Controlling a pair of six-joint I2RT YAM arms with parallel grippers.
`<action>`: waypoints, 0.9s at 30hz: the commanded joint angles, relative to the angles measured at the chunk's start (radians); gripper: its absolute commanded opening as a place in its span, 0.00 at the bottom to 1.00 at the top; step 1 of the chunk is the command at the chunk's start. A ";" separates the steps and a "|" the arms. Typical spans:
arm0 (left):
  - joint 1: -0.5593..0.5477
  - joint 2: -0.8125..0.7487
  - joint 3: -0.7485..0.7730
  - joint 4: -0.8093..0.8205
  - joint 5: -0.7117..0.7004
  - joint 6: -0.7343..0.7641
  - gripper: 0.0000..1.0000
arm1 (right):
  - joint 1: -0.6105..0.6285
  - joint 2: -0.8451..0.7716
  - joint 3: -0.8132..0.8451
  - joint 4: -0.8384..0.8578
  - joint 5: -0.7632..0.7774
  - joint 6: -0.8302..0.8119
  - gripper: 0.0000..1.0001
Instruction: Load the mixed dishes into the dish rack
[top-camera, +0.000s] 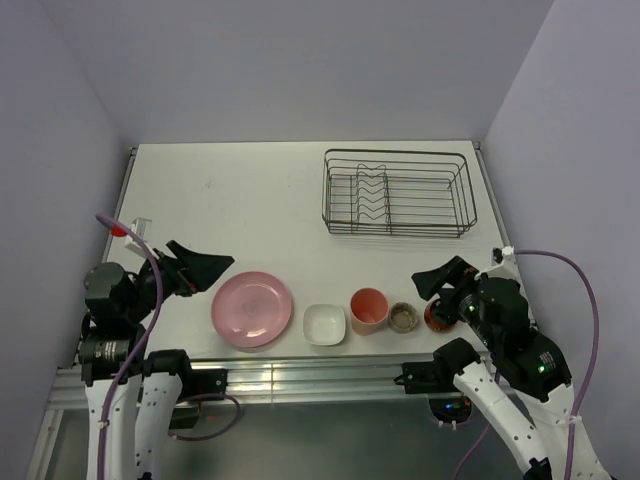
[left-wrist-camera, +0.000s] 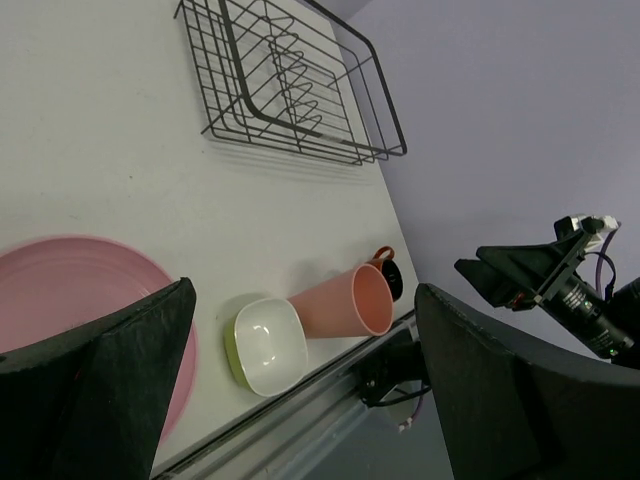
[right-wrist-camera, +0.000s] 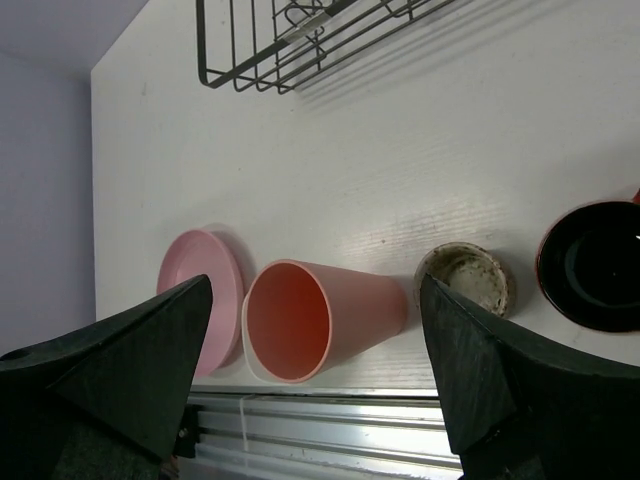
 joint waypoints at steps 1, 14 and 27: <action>0.005 0.056 0.044 0.010 0.072 0.050 0.98 | -0.004 0.007 0.021 -0.015 0.039 0.006 0.92; -0.382 0.414 0.281 0.035 -0.205 0.120 0.96 | -0.004 0.128 0.056 0.006 0.015 -0.021 0.90; -0.989 0.707 0.288 0.138 -0.642 0.041 0.94 | -0.004 0.142 0.106 -0.023 0.064 -0.043 0.89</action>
